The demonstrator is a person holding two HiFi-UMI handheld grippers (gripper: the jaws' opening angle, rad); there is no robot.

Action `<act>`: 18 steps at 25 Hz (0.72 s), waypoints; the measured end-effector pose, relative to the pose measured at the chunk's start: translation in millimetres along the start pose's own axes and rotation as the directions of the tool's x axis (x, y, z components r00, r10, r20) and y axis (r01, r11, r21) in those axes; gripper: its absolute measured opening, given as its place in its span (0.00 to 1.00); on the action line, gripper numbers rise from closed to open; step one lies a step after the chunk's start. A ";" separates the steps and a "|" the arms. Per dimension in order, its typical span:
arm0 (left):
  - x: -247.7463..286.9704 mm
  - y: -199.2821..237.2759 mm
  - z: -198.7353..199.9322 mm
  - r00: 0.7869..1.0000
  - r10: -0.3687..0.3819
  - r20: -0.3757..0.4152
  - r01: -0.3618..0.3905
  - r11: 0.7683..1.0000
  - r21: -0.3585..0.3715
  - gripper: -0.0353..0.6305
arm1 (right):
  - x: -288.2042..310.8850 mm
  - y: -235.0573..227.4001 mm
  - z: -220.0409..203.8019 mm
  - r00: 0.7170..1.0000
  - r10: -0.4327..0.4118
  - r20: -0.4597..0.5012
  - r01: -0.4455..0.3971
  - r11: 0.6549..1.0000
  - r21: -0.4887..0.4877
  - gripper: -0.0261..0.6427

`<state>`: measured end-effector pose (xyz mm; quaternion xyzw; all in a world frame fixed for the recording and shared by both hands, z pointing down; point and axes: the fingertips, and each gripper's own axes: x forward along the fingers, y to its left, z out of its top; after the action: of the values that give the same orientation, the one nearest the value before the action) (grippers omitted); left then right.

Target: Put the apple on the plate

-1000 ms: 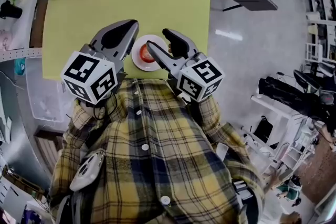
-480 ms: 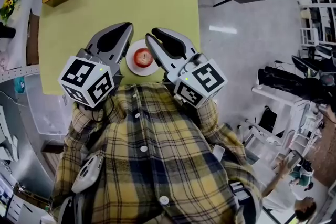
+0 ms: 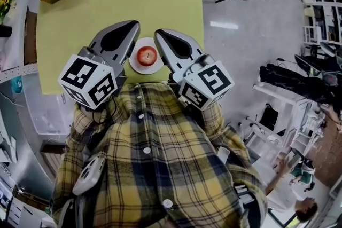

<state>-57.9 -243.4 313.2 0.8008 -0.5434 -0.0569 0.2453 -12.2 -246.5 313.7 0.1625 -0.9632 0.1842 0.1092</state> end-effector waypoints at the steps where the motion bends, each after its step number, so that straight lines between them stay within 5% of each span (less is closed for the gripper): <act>1: 0.0 0.9 0.4 1.000 -0.001 0.001 0.001 1.000 -0.001 0.06 | 0.4 0.2 0.0 1.000 0.001 -0.002 -0.001 1.000 0.002 0.03; 18: 6.8 -9.7 -1.0 0.999 -0.043 -0.019 0.043 0.999 0.008 0.06 | -5.4 0.7 3.0 1.000 0.006 -0.002 -0.006 1.000 -0.001 0.03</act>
<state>-46.7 -246.3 310.9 0.8138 -0.5240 -0.0520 0.2457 -7.9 -245.6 309.3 0.1596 -0.9637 0.1840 0.1096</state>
